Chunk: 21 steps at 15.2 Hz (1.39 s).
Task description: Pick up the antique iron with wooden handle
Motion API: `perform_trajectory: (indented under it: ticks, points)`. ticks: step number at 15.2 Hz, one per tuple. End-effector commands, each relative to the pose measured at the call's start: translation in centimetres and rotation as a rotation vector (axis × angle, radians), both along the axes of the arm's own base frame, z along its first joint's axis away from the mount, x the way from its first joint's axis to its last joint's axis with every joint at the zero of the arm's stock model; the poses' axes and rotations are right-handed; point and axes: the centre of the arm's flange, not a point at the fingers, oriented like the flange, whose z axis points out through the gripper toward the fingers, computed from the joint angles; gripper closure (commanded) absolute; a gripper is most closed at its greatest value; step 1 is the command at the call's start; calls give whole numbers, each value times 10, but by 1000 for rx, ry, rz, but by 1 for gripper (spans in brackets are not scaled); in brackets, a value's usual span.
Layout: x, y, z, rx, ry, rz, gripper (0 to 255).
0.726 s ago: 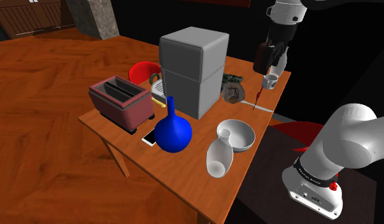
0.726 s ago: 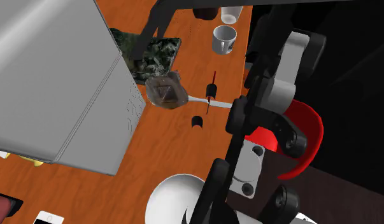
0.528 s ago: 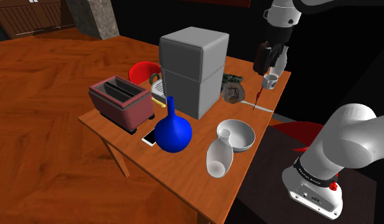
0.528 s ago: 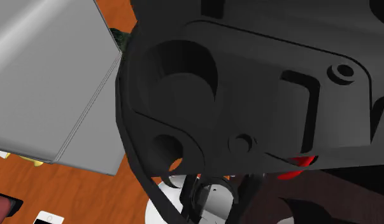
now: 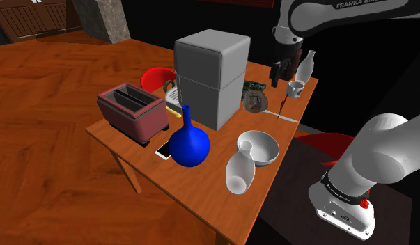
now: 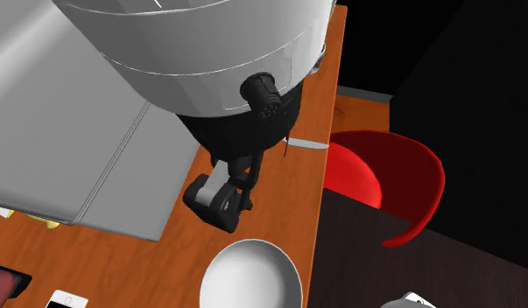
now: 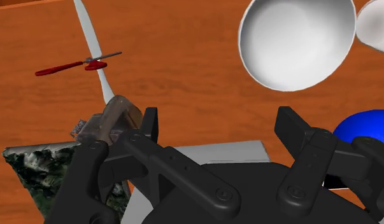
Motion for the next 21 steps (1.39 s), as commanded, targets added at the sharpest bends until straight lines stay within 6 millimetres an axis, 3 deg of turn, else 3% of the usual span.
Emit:
perform_trajectory:
  ticks: [1,21]
  points:
    - [20,-13,-16,-13,8,5,0]
    - [183,-147,-173,-139,95,49,0]
